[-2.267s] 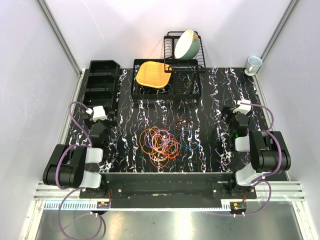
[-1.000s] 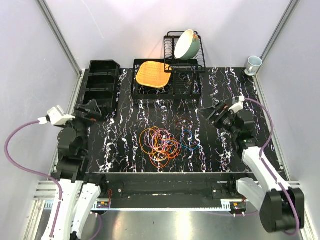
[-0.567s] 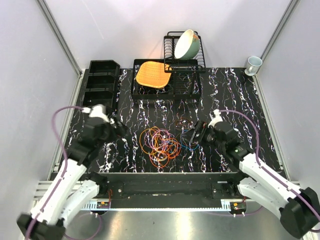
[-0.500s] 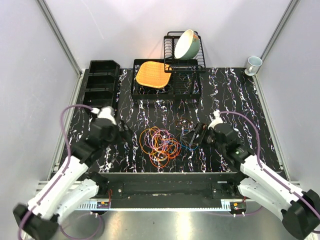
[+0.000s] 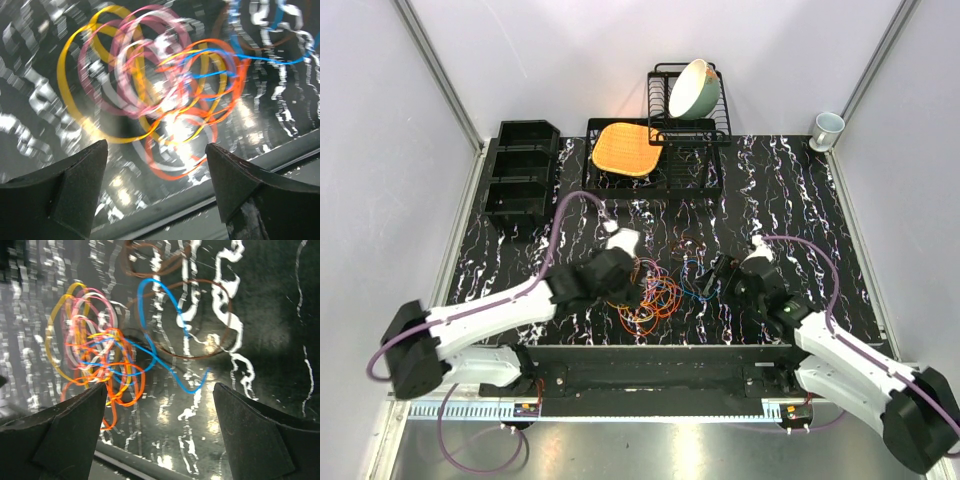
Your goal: Untangle the cables
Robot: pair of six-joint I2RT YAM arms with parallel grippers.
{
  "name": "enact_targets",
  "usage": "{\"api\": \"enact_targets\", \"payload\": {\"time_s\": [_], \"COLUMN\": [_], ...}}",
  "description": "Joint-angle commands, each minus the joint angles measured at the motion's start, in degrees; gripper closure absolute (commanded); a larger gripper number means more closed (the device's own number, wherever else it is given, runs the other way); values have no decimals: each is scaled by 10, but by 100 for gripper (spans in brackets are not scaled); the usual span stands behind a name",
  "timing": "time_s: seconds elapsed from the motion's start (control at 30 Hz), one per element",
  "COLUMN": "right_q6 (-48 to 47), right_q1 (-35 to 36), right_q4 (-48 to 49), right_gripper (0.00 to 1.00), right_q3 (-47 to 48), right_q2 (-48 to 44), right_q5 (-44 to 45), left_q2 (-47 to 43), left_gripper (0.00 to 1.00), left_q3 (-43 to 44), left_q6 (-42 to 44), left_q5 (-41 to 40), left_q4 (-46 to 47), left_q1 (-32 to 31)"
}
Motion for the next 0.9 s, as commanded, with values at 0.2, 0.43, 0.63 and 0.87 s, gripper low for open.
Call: {"api": "enact_targets", "payload": {"time_s": [0.2, 0.43, 0.63, 0.87], "right_q6": [13, 16, 14, 13], "right_q1": [3, 3, 3, 3], "right_q4": [30, 32, 35, 41], "right_gripper": [7, 6, 6, 5], "right_q3": [14, 7, 13, 17], "right_q2": [11, 2, 20, 38], "right_q5": [40, 42, 38, 33], "left_q2": [152, 191, 207, 194], "left_gripper": [21, 31, 40, 44], "left_q3": [99, 132, 151, 124], "left_q6": [65, -9, -77, -92], "left_q5": [-39, -84, -111, -91], "left_q4": [76, 62, 30, 33], "left_q1": [-36, -28, -8, 15]}}
